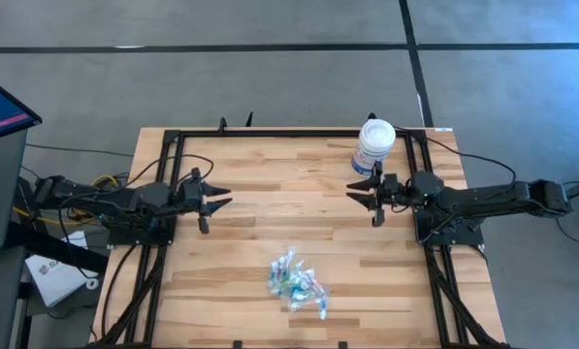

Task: Pick & Place toothbrushing station
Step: Return to Home Position

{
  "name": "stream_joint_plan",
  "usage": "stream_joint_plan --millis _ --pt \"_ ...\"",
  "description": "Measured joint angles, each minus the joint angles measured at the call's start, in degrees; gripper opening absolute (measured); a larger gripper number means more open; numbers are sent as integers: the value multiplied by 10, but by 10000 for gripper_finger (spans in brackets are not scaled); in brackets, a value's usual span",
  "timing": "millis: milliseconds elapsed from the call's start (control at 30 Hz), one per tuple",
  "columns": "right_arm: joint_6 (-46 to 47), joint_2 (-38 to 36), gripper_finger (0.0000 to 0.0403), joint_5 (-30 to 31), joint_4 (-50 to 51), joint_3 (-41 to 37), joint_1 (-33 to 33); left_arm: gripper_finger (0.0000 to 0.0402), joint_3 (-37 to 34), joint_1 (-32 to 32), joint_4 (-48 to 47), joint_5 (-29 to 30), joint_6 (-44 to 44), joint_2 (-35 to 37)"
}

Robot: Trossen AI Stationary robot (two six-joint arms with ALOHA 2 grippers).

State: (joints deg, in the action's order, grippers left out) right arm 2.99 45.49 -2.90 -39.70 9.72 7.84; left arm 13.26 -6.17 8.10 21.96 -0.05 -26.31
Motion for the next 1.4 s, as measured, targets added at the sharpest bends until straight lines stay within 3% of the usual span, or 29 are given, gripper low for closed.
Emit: stream_joint_plan --millis 267,500,767,867,1033,1400 --pt "0 -4 98 0 5 -6 0 104 0 -3 -50 -14 -18 4" --pt "-4 -3 98 0 28 -6 0 104 -1 -2 -62 -10 -16 53" --pt "-3 -1 98 0 32 -8 -14 104 -83 -2 -58 -10 -31 146" --pt "-3 -1 98 0 -5 -30 -24 104 -104 -2 -57 -10 -33 188" --pt "-10 0 98 1 -150 -93 -33 104 -108 -2 -54 -15 -25 243" --pt "-44 -23 98 4 -127 -91 -4 104 -109 -2 -69 -12 -2 257"
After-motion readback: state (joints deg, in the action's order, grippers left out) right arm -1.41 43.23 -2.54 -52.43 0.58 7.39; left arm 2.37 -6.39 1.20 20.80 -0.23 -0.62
